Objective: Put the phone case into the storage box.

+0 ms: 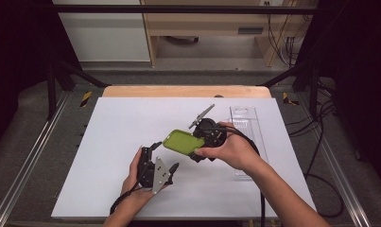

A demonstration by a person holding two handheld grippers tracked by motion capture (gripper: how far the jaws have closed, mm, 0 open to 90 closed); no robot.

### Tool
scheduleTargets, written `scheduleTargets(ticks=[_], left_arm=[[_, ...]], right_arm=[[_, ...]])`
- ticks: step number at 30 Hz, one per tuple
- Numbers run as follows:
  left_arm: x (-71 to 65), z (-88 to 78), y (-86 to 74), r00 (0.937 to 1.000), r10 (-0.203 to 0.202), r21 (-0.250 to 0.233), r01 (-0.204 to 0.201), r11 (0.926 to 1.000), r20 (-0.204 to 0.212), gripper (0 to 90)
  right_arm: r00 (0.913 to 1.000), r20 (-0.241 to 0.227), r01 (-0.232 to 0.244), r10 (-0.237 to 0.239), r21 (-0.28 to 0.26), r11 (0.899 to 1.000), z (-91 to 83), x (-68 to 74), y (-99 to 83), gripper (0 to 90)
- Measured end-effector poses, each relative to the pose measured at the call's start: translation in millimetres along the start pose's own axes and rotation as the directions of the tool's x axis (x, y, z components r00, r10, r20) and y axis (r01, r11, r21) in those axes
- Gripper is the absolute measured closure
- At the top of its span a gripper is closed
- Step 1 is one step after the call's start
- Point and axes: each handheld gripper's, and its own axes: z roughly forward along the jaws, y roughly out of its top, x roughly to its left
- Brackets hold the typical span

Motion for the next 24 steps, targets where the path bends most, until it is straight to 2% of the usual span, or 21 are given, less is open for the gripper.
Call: scheduleTargets(ticks=[5,8,13,24], left_arm=[[-1.5,1.6,4.5,0.9968,0.065,0.008,-0.064,0.9979,-0.047,15.6],[-1.2,4.3,5.7,0.9944,0.08,0.009,-0.08,0.9968,-0.068,18.3],[-2.3,8.2,6.6,0.987,0.13,0.024,-0.128,0.9914,-0.094,26.7],[-4.4,14.8,5.6,0.9834,0.159,0.04,-0.156,0.987,-0.088,38.1]], right_arm=[[0.9999,-0.011,0.01,-0.01,0.001,1.0,-1.0,4.0,0.9,17.5],[0.9998,-0.015,0.011,-0.011,-0.003,1.0,-1.0,5.3,2.2,17.4],[0.9996,-0.023,0.016,-0.016,-0.006,1.0,-0.7,6.3,4.7,17.4],[0.9985,-0.052,0.016,-0.016,-0.005,1.0,0.5,7.9,4.9,17.3]])
